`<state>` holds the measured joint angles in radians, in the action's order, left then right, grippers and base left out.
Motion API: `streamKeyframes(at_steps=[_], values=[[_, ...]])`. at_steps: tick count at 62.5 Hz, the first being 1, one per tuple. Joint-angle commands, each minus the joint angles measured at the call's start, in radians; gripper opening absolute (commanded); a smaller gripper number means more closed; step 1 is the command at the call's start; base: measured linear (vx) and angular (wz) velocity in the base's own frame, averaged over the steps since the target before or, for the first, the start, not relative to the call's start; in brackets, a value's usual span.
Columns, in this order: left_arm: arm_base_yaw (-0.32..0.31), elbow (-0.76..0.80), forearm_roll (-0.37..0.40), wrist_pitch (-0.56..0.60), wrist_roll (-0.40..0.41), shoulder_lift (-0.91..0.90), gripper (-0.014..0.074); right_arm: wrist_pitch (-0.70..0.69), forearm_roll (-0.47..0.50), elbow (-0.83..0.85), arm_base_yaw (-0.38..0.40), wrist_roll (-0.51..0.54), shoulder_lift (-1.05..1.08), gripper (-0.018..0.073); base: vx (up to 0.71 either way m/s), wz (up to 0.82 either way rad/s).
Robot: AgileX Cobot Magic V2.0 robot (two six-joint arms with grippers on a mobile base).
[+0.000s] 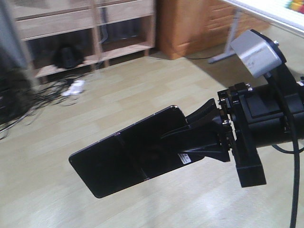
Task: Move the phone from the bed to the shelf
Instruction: 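Turn the base toward the white desk, keeping the phone held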
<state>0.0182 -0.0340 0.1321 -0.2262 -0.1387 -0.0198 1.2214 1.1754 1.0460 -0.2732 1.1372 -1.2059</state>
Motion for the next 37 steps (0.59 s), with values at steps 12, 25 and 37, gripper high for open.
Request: streamKeyframes(at_steps=[12,25,37], values=[[-0.003,-0.001,0.006,0.068,0.004,-0.005,0.0001,0.069,0.094,0.023,0.001,0.003,0.023,-0.0004,0.20,-0.56],[-0.003,-0.001,0.006,0.068,0.004,-0.005,0.0001,0.069,0.094,0.023,0.001,0.003,0.023,-0.0004,0.20,-0.55],[-0.003,-0.001,0.006,0.068,0.004,-0.005,0.0001,0.069,0.094,0.023,0.001,0.003,0.023,-0.0004,0.19,-0.54]])
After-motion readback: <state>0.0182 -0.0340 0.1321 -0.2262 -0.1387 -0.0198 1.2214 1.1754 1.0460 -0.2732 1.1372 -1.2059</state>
